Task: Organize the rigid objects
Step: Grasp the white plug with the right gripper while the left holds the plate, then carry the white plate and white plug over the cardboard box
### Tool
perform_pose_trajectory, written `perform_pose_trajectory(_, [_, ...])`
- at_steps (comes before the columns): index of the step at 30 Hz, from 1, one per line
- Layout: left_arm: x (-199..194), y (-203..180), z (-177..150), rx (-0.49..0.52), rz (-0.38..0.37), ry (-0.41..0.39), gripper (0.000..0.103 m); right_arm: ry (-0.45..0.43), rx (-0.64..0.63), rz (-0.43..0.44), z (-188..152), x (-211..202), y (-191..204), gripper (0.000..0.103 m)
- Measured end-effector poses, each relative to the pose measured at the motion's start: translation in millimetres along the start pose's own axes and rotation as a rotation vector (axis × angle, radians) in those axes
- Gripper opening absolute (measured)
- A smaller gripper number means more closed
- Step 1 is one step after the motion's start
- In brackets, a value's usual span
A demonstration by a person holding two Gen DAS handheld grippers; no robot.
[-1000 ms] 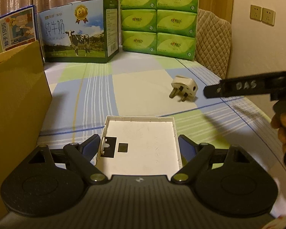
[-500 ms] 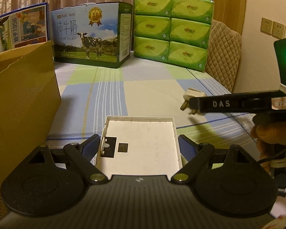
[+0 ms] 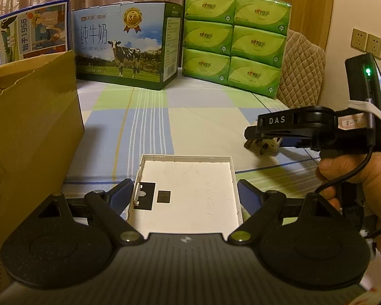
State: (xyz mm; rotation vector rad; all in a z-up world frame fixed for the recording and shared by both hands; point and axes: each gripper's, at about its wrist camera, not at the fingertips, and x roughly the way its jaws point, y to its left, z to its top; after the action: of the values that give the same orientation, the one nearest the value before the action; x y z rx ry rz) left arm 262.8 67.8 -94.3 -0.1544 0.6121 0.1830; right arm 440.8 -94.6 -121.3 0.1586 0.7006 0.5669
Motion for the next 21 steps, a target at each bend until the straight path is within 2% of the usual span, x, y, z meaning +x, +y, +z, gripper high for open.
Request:
perform_pose_trajectory(8, [-1.8, -3.2, -0.1, 0.023, -0.008, -0.008, 0.085, 0.014, -0.010, 0.002, -3.8, -11.9, -0.9, 0.043])
perform_pose_trajectory(15, [-12.4, -12.0, 1.7, 0.060, -0.020, -0.042, 0.085, -0.017, -0.073, -0.038, -5.9, -44.6, 4.8, 0.043])
perform_pose_trajectory(21, [-26.9, -18.6, 6.8, 0.056, -0.049, -0.068, 0.085, -0.019, -0.049, -0.061, -15.4, -77.5, 5.3, 0.043])
